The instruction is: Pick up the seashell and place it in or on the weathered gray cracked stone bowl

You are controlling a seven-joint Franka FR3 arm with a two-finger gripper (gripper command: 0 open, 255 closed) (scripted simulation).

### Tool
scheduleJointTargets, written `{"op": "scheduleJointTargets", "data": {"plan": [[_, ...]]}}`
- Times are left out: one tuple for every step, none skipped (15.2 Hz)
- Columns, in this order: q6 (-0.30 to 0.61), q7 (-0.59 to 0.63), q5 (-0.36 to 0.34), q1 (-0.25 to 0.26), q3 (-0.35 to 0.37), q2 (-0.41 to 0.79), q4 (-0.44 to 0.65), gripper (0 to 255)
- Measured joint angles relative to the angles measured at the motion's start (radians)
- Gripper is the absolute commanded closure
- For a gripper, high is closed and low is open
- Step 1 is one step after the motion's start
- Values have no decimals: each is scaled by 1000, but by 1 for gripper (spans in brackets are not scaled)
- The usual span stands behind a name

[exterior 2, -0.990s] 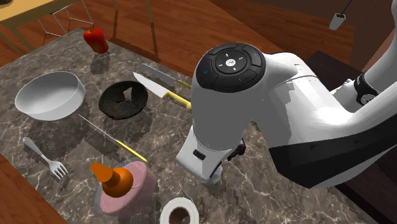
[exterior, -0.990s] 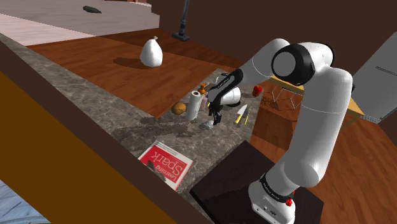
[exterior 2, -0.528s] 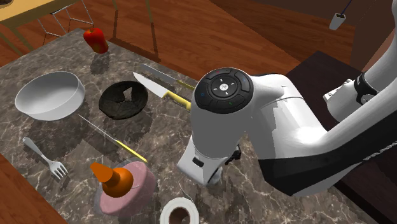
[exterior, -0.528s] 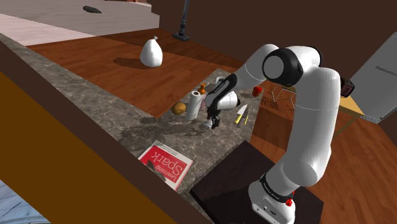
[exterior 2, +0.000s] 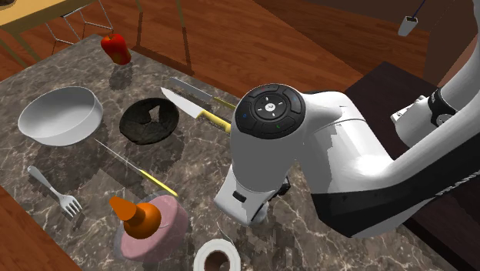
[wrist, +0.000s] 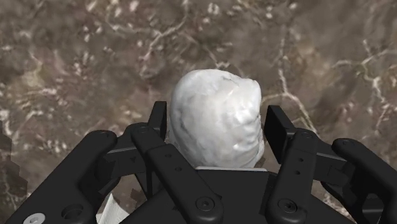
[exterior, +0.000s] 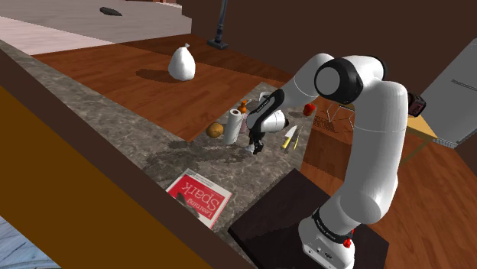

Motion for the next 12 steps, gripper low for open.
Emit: {"op": "scheduleJointTargets", "data": {"plan": [[0, 0, 0, 0, 0, 0, 0, 255], [1, 0, 0, 0, 0, 1, 0, 255], [1, 0, 0, 0, 0, 1, 0, 255], [1, 0, 0, 0, 0, 1, 0, 255], [1, 0, 0, 0, 0, 1, 0, 255], [1, 0, 0, 0, 0, 1, 0, 255], [1, 0, 0, 0, 0, 1, 0, 255], [1, 0, 0, 0, 0, 1, 0, 255], [1, 0, 0, 0, 0, 1, 0, 255], [-4, 2, -3, 2, -3, -5, -1, 255], [-13, 4, -7, 6, -8, -16, -4, 255], [-21, 9, -13, 11, -13, -29, -7, 255]]}}
